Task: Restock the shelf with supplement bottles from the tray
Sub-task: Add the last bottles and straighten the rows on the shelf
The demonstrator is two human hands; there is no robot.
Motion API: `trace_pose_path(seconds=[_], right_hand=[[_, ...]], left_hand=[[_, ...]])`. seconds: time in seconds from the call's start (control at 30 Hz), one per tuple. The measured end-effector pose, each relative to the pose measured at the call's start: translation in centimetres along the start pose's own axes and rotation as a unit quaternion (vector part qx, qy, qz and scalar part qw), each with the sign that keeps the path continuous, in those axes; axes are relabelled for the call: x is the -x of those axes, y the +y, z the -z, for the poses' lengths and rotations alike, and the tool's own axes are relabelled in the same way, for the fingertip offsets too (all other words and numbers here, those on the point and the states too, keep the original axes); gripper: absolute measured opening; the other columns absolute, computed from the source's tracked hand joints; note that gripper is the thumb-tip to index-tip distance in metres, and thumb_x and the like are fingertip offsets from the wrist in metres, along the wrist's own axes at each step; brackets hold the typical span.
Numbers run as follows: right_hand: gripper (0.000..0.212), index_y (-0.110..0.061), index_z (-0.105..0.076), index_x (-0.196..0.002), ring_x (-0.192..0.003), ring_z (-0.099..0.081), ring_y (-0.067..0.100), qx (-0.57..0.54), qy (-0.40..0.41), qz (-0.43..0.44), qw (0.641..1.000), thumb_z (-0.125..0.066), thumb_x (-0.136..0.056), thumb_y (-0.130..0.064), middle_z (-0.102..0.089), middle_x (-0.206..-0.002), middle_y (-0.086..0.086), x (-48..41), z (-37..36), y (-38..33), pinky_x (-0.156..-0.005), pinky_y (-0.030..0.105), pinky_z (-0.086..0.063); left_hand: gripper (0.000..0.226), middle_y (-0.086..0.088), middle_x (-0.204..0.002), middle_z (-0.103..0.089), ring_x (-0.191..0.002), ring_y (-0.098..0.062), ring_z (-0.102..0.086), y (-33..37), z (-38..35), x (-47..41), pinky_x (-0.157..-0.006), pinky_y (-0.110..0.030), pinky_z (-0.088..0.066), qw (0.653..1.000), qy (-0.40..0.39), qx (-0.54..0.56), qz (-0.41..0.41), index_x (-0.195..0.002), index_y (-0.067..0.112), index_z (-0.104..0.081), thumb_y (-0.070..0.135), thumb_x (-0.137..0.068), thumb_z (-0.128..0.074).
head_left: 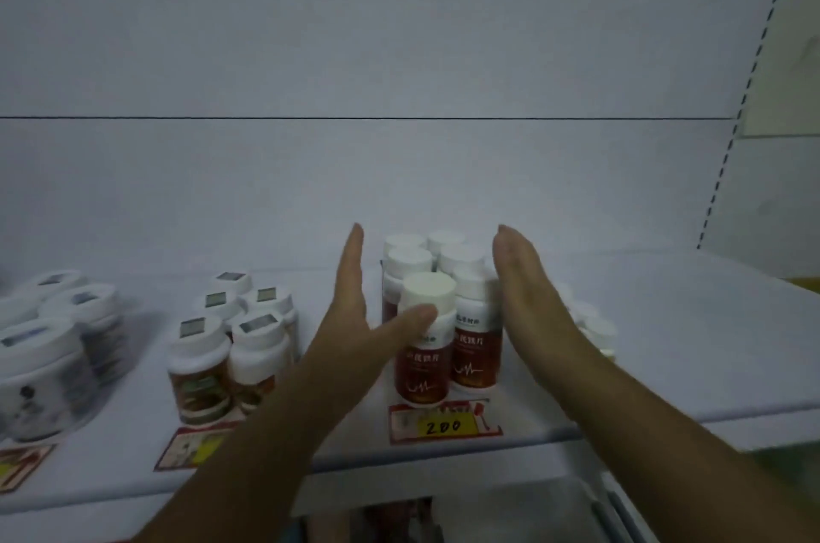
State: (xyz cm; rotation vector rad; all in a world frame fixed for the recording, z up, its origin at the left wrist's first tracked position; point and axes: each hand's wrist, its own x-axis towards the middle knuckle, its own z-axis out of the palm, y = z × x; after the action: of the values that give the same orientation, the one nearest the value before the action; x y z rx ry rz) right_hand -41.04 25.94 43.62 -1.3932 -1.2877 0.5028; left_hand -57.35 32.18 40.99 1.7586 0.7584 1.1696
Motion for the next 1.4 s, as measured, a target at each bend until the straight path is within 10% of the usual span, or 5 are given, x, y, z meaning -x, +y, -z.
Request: trace_pose_path(seconds=[0.6,0.93,1.13,1.23,1.4], right_hand=[[0.013,-0.035,-0.046,-0.097,-0.081,-0.05,-0.031,-0.134,-0.11,0.137,0.975,-0.054,-0.089,-0.029,-0.049,-0.096,-0.03,-0.3,-0.5,4.4,-0.06,-0.007,-0.037],[0.075,-0.035,-0.03,-0.12,-0.091,-0.046,-0.032,-0.088,-0.13,0.102,0.982,-0.045,-0.059,-0.076,-0.044,-0.107,-0.033,0.1,-0.6,4.2,-0.065,-0.006,-0.039],[0.106,-0.038,-0.015,-0.144,-0.121,-0.034,-0.008,-0.021,-0.063,0.038,0.997,-0.013,-0.055,-0.094,-0.033,-0.135,-0.026,-0.2,0.2,3.7,-0.094,0.013,-0.031],[0.092,-0.034,-0.02,-0.146,-0.121,-0.026,-0.004,0.006,0.007,0.028,1.0,-0.019,-0.069,-0.086,-0.03,-0.147,-0.015,-3.6,2.2,1.5,-0.101,0.021,-0.019],[0.057,-0.018,-0.038,-0.138,-0.128,-0.042,0.024,0.006,-0.08,-0.097,0.992,-0.045,-0.092,-0.049,-0.042,-0.144,0.002,-12.0,3.6,-0.1,-0.108,0.042,-0.033]], left_hand=[[0.116,0.006,-0.141,-0.042,-0.124,0.0,-0.048,-1.3,-2.3,0.0,-0.098,-0.016,-0.043,0.989,-0.057,-0.13,-0.051,-0.147,0.013,-0.005,-0.008,-0.06,-0.079],[0.099,-0.01,-0.132,-0.045,-0.121,-0.011,-0.051,-0.8,-2.5,0.1,-0.096,-0.021,-0.046,0.99,-0.067,-0.088,-0.083,-0.135,0.006,-0.022,-0.012,-0.055,-0.078],[0.125,0.004,-0.156,-0.023,-0.14,-0.015,-0.033,-2.1,-1.5,-0.7,-0.111,-0.042,-0.035,0.994,-0.084,0.033,0.058,-0.15,0.018,0.005,0.056,-0.062,-0.075],[0.065,-0.009,-0.157,-0.024,-0.142,-0.027,-0.029,-3.2,-1.0,-2.4,-0.116,-0.048,-0.025,0.972,0.061,0.169,0.149,-0.15,0.016,-0.017,0.044,-0.095,-0.039],[0.084,0.009,-0.155,-0.027,-0.141,-0.017,-0.028,-2.5,-0.2,-4.7,-0.116,-0.047,-0.022,0.947,0.138,0.184,0.224,-0.145,0.036,-0.028,0.071,-0.071,-0.05]])
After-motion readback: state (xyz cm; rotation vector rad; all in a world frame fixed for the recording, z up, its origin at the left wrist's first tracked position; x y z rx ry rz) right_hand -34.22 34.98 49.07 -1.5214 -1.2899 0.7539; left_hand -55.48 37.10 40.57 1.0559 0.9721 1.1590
